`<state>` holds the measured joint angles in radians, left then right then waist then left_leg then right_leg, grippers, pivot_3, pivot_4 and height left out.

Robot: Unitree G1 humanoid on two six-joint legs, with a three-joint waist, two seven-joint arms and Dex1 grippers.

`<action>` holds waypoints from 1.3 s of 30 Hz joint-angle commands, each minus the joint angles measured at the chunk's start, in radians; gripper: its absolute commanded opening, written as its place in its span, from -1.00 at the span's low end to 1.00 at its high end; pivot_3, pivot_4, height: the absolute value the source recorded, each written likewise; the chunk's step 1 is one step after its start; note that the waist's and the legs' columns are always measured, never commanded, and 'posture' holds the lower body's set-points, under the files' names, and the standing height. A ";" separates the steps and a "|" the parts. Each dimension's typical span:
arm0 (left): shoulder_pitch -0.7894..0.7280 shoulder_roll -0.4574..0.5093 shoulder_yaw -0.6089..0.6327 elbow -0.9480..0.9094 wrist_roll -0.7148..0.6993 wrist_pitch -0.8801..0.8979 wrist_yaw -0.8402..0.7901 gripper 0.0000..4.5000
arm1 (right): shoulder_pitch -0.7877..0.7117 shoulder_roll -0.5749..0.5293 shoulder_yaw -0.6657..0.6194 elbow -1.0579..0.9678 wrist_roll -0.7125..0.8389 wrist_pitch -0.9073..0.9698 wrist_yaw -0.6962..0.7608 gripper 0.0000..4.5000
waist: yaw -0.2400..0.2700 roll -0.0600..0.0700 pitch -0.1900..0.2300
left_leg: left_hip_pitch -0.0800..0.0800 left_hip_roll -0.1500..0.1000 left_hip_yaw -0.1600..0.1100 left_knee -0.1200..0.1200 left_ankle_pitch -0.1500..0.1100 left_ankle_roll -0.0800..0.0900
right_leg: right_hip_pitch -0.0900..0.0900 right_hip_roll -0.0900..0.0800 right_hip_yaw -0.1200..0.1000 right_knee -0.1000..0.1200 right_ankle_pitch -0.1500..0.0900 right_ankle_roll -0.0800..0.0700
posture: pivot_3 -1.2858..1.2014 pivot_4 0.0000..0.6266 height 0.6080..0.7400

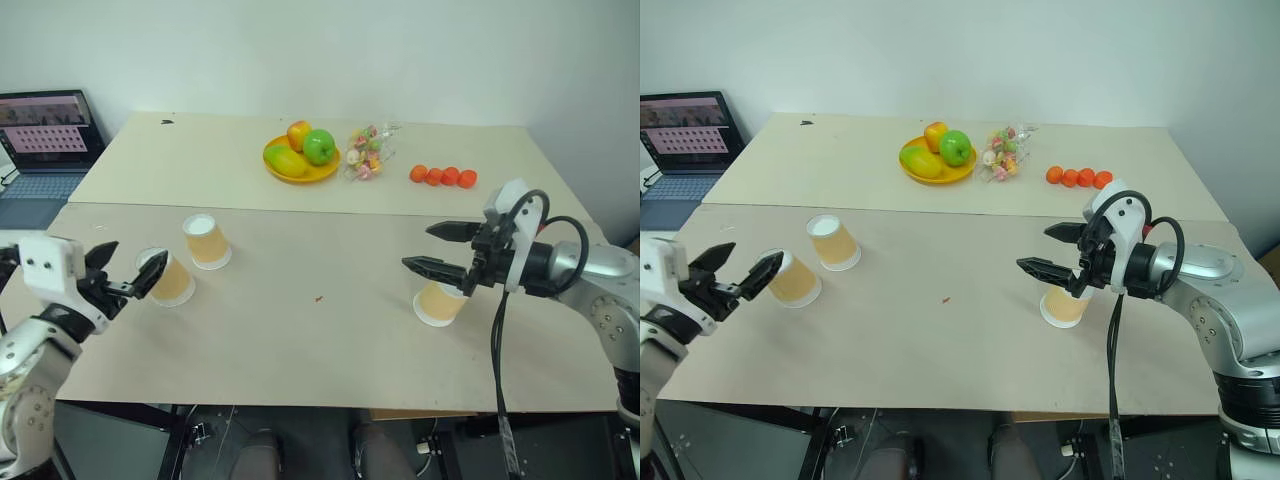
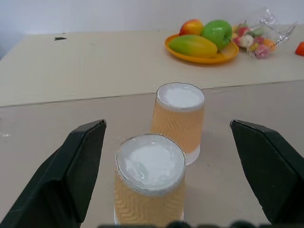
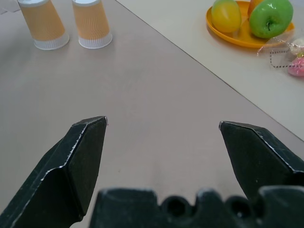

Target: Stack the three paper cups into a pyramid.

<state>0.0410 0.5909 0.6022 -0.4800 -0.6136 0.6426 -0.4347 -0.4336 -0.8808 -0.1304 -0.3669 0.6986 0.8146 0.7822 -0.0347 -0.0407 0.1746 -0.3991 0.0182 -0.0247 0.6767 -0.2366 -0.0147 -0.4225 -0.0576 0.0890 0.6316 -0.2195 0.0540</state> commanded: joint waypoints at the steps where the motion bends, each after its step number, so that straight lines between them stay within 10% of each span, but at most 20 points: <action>1: 0.006 -0.009 -0.012 -0.017 0.040 -0.072 0.011 0.98 | -0.021 -0.027 -0.050 -0.029 0.003 0.000 0.002 1.00 | -0.001 0.000 0.000 | 0.000 0.000 0.000 0.000 0.000 0.000 | 0.000 0.000 0.000 0.000 0.000 0.000 | 0.03 -0.52 0.91; 39: -0.053 -0.157 -0.149 0.245 0.266 -0.387 0.115 0.98 | 0.004 -0.102 -0.090 -0.113 -0.012 0.058 -0.003 1.00 | 0.000 0.000 0.000 | 0.000 0.000 0.000 0.000 0.000 0.000 | 0.000 0.000 0.000 0.000 0.000 0.000 | 0.03 -0.52 0.91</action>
<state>-0.0009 0.4334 0.4461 -0.2206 -0.3546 0.2897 -0.3268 -0.4194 -0.9632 -0.1728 -0.4484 0.6741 0.8725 0.7834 -0.0348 -0.0407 0.1745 -0.3994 0.0180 -0.0247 0.6769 -0.2366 -0.0147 -0.4224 -0.0579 0.0891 0.6312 -0.2192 0.0543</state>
